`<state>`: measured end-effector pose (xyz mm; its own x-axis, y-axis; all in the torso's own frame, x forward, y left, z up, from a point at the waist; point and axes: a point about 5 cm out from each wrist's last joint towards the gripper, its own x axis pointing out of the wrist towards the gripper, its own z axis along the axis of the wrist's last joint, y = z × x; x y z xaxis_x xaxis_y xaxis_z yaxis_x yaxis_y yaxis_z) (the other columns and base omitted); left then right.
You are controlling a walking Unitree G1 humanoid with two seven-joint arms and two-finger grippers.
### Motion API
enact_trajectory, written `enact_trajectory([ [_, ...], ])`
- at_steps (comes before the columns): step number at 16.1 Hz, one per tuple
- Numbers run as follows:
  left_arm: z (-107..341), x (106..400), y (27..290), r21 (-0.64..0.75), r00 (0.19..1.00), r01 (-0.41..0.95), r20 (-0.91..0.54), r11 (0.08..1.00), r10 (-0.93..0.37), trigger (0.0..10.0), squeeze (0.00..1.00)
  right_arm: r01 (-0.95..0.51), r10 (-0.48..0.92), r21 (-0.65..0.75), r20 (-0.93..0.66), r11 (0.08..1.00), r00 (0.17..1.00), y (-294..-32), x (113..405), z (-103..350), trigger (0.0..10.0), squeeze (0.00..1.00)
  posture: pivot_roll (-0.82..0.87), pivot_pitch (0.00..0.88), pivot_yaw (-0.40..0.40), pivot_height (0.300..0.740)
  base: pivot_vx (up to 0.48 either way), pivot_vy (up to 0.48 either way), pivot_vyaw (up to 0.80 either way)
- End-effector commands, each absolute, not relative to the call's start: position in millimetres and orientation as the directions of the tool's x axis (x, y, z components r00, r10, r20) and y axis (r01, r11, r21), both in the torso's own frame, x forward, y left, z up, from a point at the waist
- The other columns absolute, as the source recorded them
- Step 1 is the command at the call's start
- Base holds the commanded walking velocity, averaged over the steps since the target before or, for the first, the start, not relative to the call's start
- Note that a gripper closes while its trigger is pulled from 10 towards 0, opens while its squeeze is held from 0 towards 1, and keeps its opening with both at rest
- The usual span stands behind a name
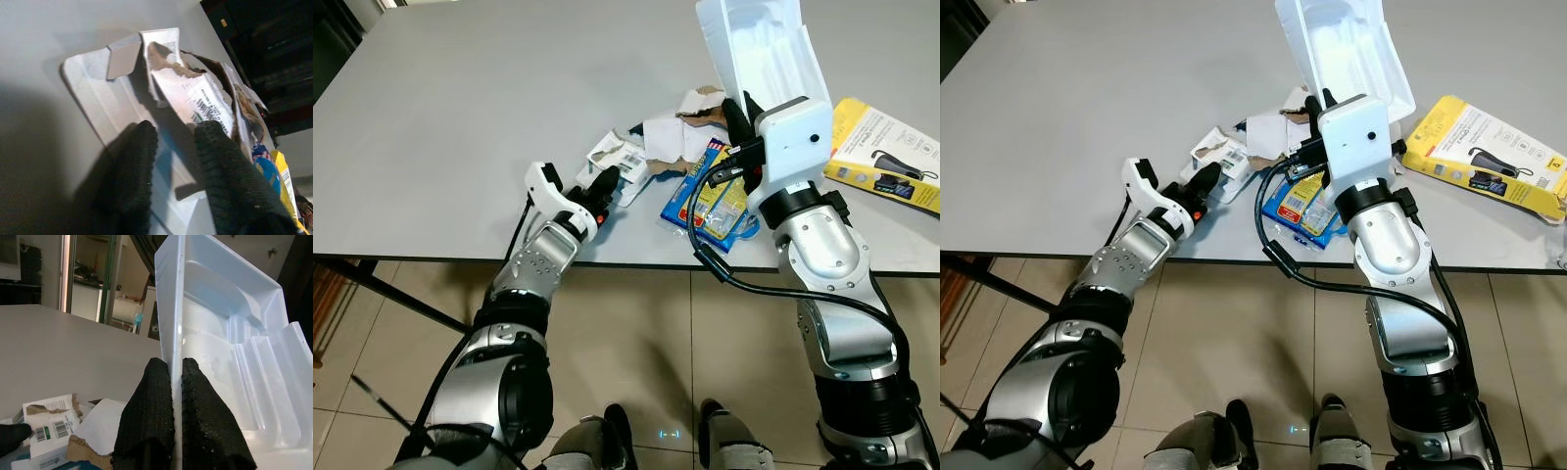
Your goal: Picking trash to rubbish bin
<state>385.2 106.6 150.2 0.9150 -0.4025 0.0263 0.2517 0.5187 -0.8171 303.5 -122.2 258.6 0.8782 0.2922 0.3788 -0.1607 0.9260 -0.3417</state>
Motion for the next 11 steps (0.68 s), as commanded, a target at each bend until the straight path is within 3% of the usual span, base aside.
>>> enact_trajectory([
  [1, 130.5, 375.8, 117.5, -0.81, 0.919, 0.184, -0.06, 0.557, -0.39, 0.0, 0.0, -0.173, 0.307, -0.346, 0.384, 0.922, 0.871, -118.3, 303.2, 258.7, 10.0, 0.0, -0.23, 0.229, 0.157, 0.74, 0.0, 0.0, 0.0],
  [5, 127.4, 353.1, 137.5, -0.792, 0.924, 0.176, -0.072, 0.585, -0.375, 0.0, 0.0, -0.177, 0.311, -0.344, 0.387, 0.922, 0.868, -117.7, 304.8, 258.9, 10.0, 0.0, -0.21, 0.222, 0.156, 0.74, 0.0, 0.0, 0.0],
  [11, 135.9, 317.8, 140.9, -0.765, 0.92, 0.183, -0.088, 0.618, -0.382, 0.0, 0.0, -0.181, 0.315, -0.343, 0.39, 0.922, 0.865, -117.9, 307.3, 258.8, 10.0, 0.0, -0.18, 0.213, 0.155, 0.74, 0.0, 0.0, 0.0],
])
